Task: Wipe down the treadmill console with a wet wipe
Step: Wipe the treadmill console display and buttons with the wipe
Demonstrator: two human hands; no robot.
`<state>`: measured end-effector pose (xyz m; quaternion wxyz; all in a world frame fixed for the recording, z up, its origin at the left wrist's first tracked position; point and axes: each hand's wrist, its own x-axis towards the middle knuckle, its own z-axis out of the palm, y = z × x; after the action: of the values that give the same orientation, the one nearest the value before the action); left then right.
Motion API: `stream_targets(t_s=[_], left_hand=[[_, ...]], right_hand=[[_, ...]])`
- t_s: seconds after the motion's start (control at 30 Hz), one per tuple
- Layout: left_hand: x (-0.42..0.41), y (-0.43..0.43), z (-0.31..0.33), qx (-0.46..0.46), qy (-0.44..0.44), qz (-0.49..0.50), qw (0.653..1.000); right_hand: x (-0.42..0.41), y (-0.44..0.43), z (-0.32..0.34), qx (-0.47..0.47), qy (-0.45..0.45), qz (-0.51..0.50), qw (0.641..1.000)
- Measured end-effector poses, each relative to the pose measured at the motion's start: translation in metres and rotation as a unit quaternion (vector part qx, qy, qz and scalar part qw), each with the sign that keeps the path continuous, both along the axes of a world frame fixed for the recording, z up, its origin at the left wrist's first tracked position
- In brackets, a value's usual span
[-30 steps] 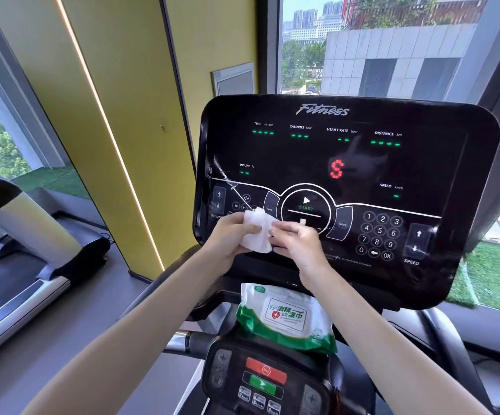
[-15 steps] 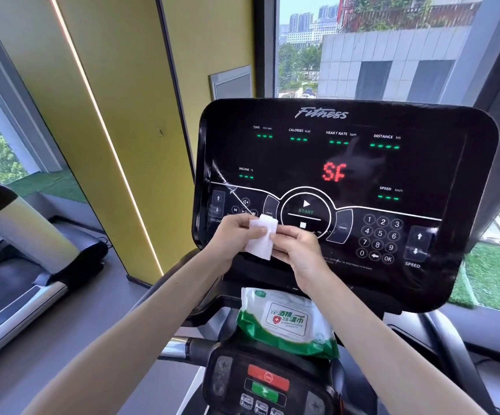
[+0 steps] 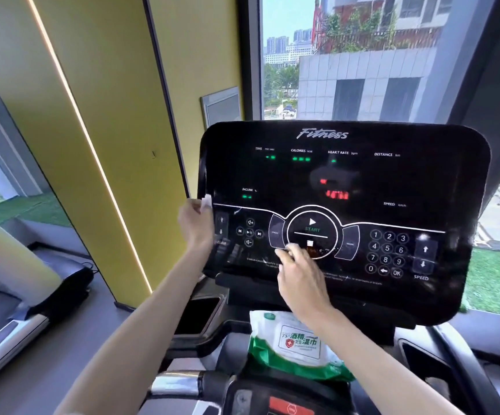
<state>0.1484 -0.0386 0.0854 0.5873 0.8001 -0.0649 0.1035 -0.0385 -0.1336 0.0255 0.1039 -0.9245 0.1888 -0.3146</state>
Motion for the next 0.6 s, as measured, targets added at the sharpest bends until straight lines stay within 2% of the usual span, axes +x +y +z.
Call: stream_targets(t_s=[0.07,0.13,0.2,0.23,0.3,0.33,0.37,0.43,0.47,0.5,0.53,0.6], left_hand=[[0.010,-0.008,0.000,0.034,-0.062,0.033,0.997],[0.006,-0.021,-0.011,0.059,-0.097,0.031,0.993],[-0.009,-0.034,-0.029,0.086,-0.192,-0.023,0.977],[-0.018,-0.038,-0.037,0.103,-0.265,-0.077,0.956],[-0.017,-0.032,-0.051,0.165,-0.393,-0.183,0.886],[-0.007,-0.026,-0.051,0.182,-0.421,-0.210,0.863],[0.005,-0.020,-0.050,0.177,-0.411,-0.208,0.870],[0.020,-0.011,-0.043,0.104,-0.297,-0.117,0.942],[0.017,-0.012,-0.042,0.093,-0.263,-0.091,0.956],[0.008,-0.016,-0.041,0.116,-0.290,-0.107,0.944],[-0.002,-0.020,-0.047,0.158,-0.354,-0.175,0.905],[-0.007,-0.020,-0.063,0.232,-0.476,-0.308,0.791]], right_hand=[[0.001,0.002,-0.018,-0.085,0.048,-0.017,0.995],[0.003,0.004,-0.033,-0.101,0.094,-0.017,0.990],[0.004,0.007,-0.040,-0.110,0.117,-0.018,0.987],[0.005,0.008,-0.043,-0.119,0.119,-0.022,0.986],[0.008,0.010,-0.045,-0.115,0.146,-0.035,0.982],[0.009,0.010,-0.045,-0.111,0.162,-0.041,0.980],[0.010,0.011,-0.047,-0.113,0.168,-0.044,0.978],[0.013,0.012,-0.051,-0.113,0.165,-0.050,0.978],[0.015,0.014,-0.052,-0.108,0.163,-0.054,0.979],[0.017,0.015,-0.054,-0.103,0.159,-0.061,0.980],[0.019,0.017,-0.055,-0.096,0.160,-0.067,0.980],[0.021,0.018,-0.058,-0.095,0.161,-0.076,0.979]])
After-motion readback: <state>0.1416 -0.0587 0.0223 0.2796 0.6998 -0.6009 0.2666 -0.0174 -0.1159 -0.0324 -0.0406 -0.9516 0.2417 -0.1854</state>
